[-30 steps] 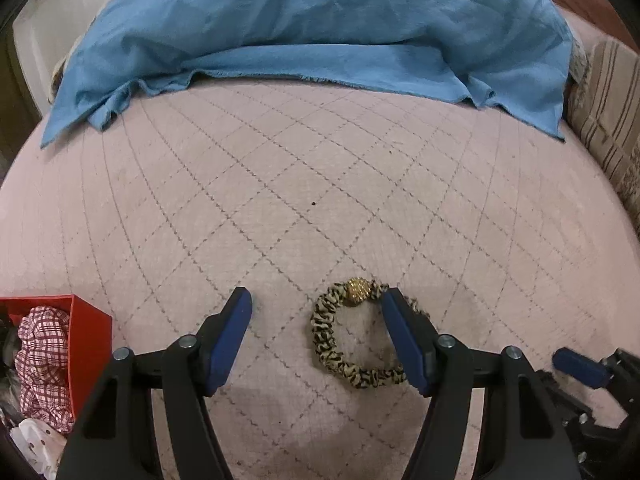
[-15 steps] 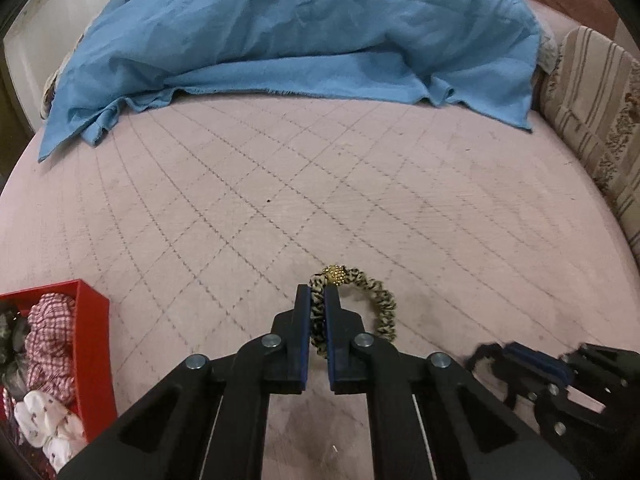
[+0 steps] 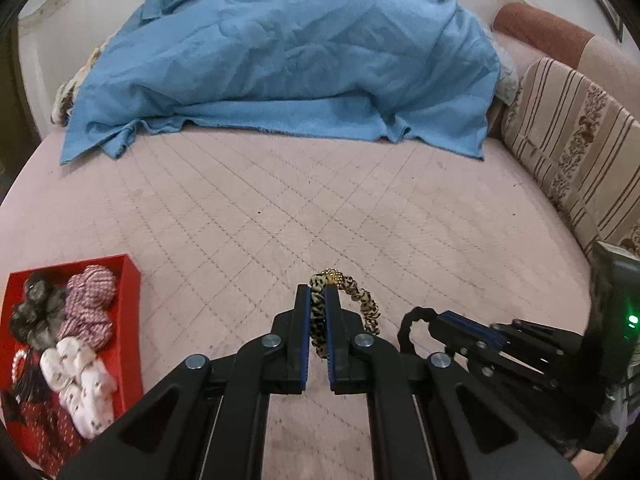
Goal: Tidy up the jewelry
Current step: 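Lift the gold bracelet and black hair tie off the bed with both tools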
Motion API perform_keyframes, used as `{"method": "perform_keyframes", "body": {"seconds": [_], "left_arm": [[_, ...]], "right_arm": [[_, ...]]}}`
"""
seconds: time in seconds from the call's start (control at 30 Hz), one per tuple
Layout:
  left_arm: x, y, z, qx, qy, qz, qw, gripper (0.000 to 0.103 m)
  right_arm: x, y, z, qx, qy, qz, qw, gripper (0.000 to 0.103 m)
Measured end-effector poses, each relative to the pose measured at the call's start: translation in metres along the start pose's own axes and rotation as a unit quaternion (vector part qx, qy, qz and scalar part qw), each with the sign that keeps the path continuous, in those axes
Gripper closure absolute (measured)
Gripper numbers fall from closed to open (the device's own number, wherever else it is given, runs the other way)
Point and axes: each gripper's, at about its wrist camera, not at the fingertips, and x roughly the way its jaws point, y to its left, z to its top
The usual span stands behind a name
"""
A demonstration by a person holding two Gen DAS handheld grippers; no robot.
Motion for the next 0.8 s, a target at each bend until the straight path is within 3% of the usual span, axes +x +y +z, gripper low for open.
{"method": "perform_keyframes", "body": {"seconds": [0.8], "left_arm": [[-0.099,0.033,-0.059,-0.072,-0.039,0.009,0.9966,0.097]], "right_arm": [[-0.032,0.011,-0.018,0.002,-0.022,-0.013,1.0,0.095]]}}
